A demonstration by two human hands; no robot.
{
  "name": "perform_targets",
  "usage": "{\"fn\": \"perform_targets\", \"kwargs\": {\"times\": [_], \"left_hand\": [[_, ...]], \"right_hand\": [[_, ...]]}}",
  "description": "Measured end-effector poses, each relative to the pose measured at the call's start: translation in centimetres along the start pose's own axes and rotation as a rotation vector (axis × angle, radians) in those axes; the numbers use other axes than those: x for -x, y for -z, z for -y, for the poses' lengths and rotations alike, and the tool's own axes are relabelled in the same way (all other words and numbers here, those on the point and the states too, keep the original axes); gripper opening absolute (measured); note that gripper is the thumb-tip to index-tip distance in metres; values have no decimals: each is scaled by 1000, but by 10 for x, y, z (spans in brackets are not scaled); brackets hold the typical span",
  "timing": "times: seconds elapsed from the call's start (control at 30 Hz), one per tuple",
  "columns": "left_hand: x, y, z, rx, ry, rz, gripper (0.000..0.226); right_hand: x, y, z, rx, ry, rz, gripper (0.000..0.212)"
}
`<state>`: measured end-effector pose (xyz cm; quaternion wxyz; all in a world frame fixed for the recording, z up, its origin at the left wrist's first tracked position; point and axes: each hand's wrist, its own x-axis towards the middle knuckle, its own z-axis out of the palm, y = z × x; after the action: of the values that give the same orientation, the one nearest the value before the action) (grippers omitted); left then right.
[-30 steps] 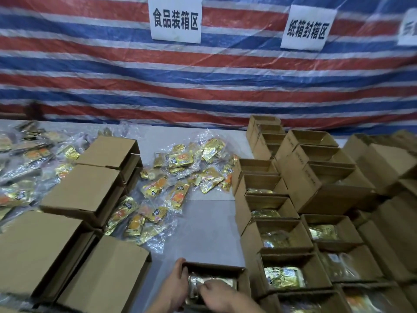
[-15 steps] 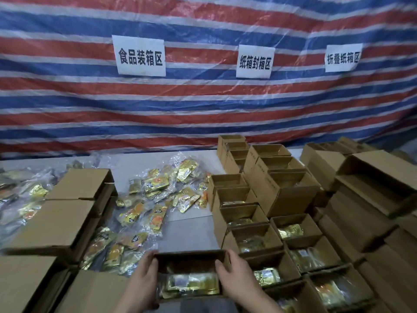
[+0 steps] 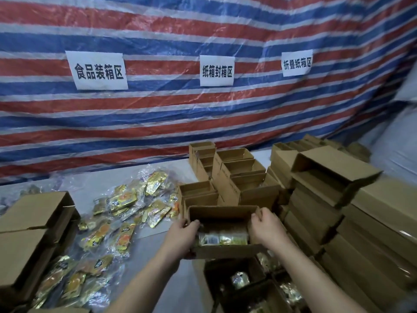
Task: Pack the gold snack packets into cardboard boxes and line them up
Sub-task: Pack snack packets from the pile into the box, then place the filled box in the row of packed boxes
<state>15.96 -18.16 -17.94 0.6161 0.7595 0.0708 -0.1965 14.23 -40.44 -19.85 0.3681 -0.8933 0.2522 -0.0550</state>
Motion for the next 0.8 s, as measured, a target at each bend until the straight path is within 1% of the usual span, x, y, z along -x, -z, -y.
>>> {"fn": "perform_targets", "kwargs": {"times": [0.1, 0.2, 0.37, 0.53, 0.7, 0.8], "left_hand": [[-21, -47, -10, 22, 30, 44, 18], [-43, -90, -13, 72, 80, 84, 22], [-82, -144, -18, 120, 143, 112, 32], [-120, -175, -23, 129, 224, 114, 39], [-142, -195, -24, 215, 295, 99, 40], [-149, -201, -22, 253, 305, 98, 44]], "right_hand": [[-29, 31, -22, 10, -47, 15, 19], [-59, 54, -42, -69, -96, 72, 24], [-113, 65, -72, -66, -127, 81, 22], [-158, 66, -84, -5, -133, 93, 30], [-192, 63, -91, 81, -95, 117, 13], [-205, 63, -97, 111, -56, 109, 12]]}}
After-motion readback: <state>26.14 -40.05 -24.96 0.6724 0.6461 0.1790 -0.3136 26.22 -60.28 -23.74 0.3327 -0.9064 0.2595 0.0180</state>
